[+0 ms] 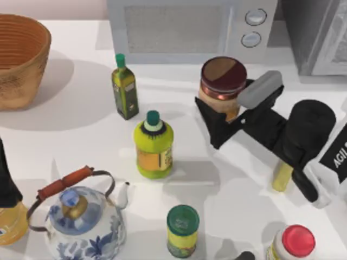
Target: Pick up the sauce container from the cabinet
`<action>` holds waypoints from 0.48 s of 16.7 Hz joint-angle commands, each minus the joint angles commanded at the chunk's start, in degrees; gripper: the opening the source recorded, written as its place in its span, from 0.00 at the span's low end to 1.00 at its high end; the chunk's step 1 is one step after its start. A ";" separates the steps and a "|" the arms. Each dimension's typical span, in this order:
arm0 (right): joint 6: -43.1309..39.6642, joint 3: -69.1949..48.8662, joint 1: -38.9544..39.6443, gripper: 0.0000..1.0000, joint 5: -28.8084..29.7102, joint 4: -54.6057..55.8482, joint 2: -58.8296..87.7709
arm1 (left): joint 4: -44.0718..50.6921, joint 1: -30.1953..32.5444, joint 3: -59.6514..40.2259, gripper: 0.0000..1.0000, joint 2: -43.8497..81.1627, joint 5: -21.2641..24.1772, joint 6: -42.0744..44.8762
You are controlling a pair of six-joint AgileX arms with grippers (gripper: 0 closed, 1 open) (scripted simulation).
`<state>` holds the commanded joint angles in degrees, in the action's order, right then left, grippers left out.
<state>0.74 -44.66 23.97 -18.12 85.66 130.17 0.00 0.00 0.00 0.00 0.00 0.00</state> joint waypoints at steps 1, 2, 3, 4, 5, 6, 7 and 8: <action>-0.01 -1.06 0.32 0.00 0.25 -0.24 0.76 | 0.00 0.00 0.00 1.00 0.00 0.00 0.00; -0.01 -1.62 0.50 0.00 0.38 -0.38 1.15 | 0.00 0.00 0.00 1.00 0.00 0.00 0.00; -0.01 -1.69 0.52 0.00 0.40 -0.40 1.20 | 0.00 0.00 0.00 1.00 0.00 0.00 0.00; -0.01 -1.69 0.52 0.00 0.40 -0.40 1.20 | 0.00 0.00 0.00 1.00 0.00 0.00 0.00; -0.01 -1.69 0.52 0.00 0.40 -0.40 1.20 | 0.00 0.00 0.00 1.00 0.00 0.00 0.00; -0.01 -1.69 0.52 0.00 0.40 -0.40 1.20 | 0.00 0.00 0.00 1.00 0.00 0.00 0.00; -0.01 -1.69 0.52 0.08 0.40 -0.40 1.20 | 0.00 0.00 0.00 1.00 0.00 0.00 0.00; -0.01 -1.69 0.52 0.15 0.40 -0.40 1.20 | 0.00 0.00 0.00 1.00 0.00 0.00 0.00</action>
<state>0.73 -46.35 24.48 -17.73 85.26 131.38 0.00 0.00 0.00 0.00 0.00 0.00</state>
